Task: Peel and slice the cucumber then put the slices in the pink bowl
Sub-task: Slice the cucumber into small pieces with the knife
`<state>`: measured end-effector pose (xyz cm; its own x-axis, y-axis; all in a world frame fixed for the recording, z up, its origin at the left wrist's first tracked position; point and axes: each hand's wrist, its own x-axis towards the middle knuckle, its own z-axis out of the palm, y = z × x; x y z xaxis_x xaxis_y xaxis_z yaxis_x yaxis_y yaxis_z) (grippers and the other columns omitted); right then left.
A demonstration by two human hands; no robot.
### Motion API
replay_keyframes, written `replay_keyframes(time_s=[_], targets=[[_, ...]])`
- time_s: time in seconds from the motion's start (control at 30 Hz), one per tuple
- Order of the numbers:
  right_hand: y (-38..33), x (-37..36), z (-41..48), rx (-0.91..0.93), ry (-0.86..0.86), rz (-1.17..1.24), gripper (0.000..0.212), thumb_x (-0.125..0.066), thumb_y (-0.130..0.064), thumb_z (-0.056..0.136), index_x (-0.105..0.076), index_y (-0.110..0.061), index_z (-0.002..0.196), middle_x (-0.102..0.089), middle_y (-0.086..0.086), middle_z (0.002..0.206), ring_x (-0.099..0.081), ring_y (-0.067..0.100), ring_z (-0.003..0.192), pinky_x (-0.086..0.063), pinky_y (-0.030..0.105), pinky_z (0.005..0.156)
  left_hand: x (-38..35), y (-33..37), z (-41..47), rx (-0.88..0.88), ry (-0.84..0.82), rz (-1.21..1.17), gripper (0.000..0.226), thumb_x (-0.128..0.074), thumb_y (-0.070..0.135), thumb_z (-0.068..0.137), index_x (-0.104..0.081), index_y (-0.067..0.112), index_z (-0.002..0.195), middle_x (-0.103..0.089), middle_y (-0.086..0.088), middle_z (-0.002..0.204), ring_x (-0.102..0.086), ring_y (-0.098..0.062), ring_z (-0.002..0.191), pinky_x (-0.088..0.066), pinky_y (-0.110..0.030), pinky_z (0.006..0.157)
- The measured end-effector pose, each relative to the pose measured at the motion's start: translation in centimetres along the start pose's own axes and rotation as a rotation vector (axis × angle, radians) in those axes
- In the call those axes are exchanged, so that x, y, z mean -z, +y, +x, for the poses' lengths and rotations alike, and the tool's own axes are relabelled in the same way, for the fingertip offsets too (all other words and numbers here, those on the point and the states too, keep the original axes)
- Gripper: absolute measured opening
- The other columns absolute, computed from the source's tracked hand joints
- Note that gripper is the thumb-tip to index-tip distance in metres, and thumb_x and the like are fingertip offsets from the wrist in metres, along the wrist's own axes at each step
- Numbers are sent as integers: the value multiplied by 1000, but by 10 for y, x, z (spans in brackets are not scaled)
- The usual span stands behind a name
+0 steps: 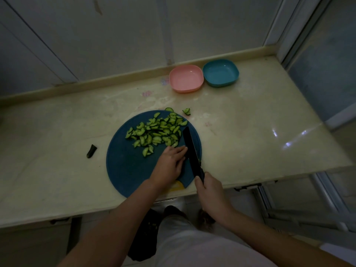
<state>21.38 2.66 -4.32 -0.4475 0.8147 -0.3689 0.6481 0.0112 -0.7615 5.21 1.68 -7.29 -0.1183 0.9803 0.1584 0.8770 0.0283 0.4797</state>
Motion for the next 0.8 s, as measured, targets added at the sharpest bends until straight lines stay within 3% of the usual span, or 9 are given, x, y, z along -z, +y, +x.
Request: replay_keyframes(time_s=[0.2,0.27,0.4,0.8], targets=[[4,-8,5,-6,-23,-23,27,-35,-27,100,-42,-14,77,-44,-5,68,-48,15,66,-28,26,52,0,-3,-3,7,-2,-24,37,-56,6,89,-57,4,125,-62,-12,120,-54,-28,101,-37,-25,89],[3,-8,5,-2,-17,-2,28,-35,-27,100,-42,-16,75,-44,-5,68,-44,9,60,-29,19,46,0,-3,-5,19,-2,-27,38,-55,7,90,-55,6,128,-60,-9,124,-51,-25,106,-35,-23,91],[-2,-9,8,-7,2,58,33,-36,-24,100,-36,-23,68,-45,-5,67,-41,2,57,-35,11,46,1,-2,-6,41,7,-41,37,-55,8,90,-56,7,128,-61,-7,124,-52,-23,106,-34,-20,92],[2,4,-2,11,10,104,32,-40,-24,99,-40,-19,67,-49,-1,65,-44,5,56,-35,11,48,0,-2,-6,100,43,-94,34,-57,10,89,-58,8,123,-63,-6,117,-53,-20,107,-38,-24,93]])
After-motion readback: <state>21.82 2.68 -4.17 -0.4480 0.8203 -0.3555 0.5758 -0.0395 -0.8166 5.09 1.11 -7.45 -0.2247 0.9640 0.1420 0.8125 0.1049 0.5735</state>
